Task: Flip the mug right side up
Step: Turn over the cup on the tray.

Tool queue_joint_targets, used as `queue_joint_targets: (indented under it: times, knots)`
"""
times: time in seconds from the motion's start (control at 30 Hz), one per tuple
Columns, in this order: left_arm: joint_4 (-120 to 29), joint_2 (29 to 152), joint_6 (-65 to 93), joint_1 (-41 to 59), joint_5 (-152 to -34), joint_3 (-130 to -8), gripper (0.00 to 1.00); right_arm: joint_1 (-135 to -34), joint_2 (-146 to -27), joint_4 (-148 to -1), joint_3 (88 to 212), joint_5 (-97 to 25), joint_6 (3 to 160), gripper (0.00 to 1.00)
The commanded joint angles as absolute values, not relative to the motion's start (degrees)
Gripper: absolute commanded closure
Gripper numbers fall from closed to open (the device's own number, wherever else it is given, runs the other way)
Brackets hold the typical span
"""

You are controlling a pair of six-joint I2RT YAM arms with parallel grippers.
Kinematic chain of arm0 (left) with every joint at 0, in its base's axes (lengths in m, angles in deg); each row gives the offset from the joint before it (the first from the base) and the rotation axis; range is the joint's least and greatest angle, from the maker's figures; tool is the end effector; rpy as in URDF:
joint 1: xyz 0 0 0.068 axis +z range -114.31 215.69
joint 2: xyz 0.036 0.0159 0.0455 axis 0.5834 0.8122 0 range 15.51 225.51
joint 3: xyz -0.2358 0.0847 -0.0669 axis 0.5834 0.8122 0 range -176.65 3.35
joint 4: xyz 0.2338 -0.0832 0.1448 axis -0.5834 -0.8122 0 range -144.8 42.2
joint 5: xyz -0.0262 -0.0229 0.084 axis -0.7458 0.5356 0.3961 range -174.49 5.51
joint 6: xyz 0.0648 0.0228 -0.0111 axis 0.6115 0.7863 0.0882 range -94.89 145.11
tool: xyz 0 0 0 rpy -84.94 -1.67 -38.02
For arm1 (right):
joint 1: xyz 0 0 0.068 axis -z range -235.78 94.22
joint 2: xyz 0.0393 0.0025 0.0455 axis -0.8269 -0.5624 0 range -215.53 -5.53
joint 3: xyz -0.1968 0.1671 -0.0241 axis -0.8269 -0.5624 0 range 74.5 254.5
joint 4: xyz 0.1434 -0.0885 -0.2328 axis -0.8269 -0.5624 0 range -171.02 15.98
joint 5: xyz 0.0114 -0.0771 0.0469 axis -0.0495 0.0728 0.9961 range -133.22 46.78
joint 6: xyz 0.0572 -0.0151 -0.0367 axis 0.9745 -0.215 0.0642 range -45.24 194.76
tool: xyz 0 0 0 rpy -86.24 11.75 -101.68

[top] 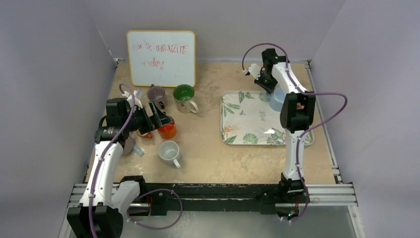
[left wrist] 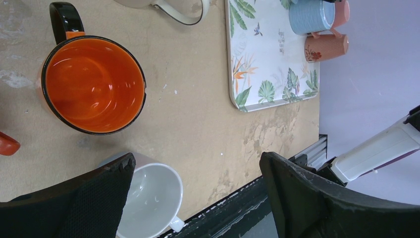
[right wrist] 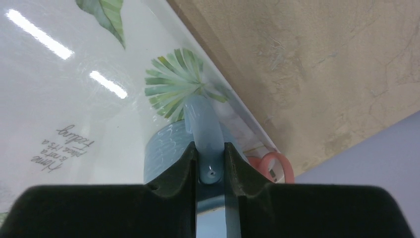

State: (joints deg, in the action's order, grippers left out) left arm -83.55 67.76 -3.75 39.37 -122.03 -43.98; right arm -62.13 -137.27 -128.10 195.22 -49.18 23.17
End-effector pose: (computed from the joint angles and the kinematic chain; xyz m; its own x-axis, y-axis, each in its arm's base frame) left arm 0.2353 -0.0193 0.2701 -0.7676 -0.4328 -0.4727 0.0455 0.6989 -0.7138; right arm 0.5178 0.0518 0.1887 -0.5079 -0.8407 -0.1878 -0.7478 0.5385 -0.3884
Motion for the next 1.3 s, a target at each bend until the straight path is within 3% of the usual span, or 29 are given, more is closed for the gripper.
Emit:
queue_joint_targets:
  times: [0.0,0.43,0.67,1.13,1.27]
  knots:
    - [-82.9,67.3,-2.6,39.2,-123.1,-44.3,0.04,-63.5,-133.6,-131.2,197.5,-43.4,25.7,0.94]
    - [-82.9,66.7,-2.7,39.2,-122.5,-44.3,0.04,-71.3,-130.9,-132.0,193.9,-32.3,42.7,0.94]
    - [-83.1,65.1,-2.6,39.2,-121.5,-44.3,0.04,-73.4,-128.5,-130.1,189.9,-32.7,44.5,0.94]
    - [-83.3,64.8,-2.6,39.2,-121.0,-44.3,0.04,-75.5,-131.5,-132.8,189.4,-40.7,46.2,0.69]
    - [-83.3,64.2,-2.6,39.2,-120.6,-44.3,0.04,-75.8,-132.3,-132.9,190.0,-42.7,46.0,0.67]
